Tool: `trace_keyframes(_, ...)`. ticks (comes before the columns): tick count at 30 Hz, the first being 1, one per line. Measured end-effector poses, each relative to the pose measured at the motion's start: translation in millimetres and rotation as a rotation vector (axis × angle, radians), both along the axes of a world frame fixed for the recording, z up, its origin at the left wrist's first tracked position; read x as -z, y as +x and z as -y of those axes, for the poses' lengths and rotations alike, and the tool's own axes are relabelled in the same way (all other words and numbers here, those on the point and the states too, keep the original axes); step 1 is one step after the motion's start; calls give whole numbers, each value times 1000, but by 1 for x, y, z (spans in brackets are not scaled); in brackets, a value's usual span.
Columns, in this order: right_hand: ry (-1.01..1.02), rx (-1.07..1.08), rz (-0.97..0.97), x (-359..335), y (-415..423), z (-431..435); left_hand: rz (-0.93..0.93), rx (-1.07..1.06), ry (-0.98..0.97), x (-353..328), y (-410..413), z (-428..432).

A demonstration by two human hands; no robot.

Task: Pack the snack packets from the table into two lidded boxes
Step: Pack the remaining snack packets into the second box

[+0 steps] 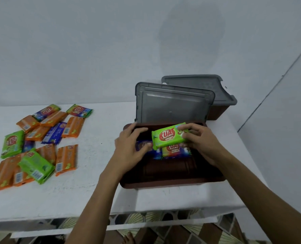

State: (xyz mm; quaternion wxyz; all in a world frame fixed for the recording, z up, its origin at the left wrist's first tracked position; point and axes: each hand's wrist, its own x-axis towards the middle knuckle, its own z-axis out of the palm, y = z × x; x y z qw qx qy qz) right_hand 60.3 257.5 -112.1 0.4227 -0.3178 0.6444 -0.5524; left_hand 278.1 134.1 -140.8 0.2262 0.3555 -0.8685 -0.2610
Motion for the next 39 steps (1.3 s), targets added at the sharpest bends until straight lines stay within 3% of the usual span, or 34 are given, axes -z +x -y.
trace_keyframes(3, 97, 60, -185, 13, -15, -7, 8, -164, -82, 6, 8, 2)
trace_keyframes(6, 228, 27, -381, 31, -18, -3, 62, -258, -5, 15, 12, 3)
trace_keyframes(13, 461, -200, -1048, 46, -3, 11, -36, -202, 16, 19, 17, -2)
trace_keyframes(17, 622, -242, -1255, 35, 14, 18, -64, -132, 40, 22, 31, 2)
trace_keyframes(20, 512, -222, -1234, 20, 44, 32, -86, -84, 51, 30, 58, 9)
trace_keyframes(24, 83, -269, -1151, 4, 111, 64, -74, -136, 8, 42, 120, 32)
trace_keyframes(27, -123, -294, -1138, 8, 173, 91, -12, -263, -73, 45, 177, 61)
trace_keyframes(30, -88, -349, -1138, 23, 234, 120, 71, -510, -77, 49, 230, 91)
trace_keyframes(33, 35, -502, -1175, 47, 282, 149, 310, -790, -7, 53, 267, 122)
trace_keyframes(39, 175, -766, -1272, 95, 324, 182, 457, -744, 93, 57, 284, 160)
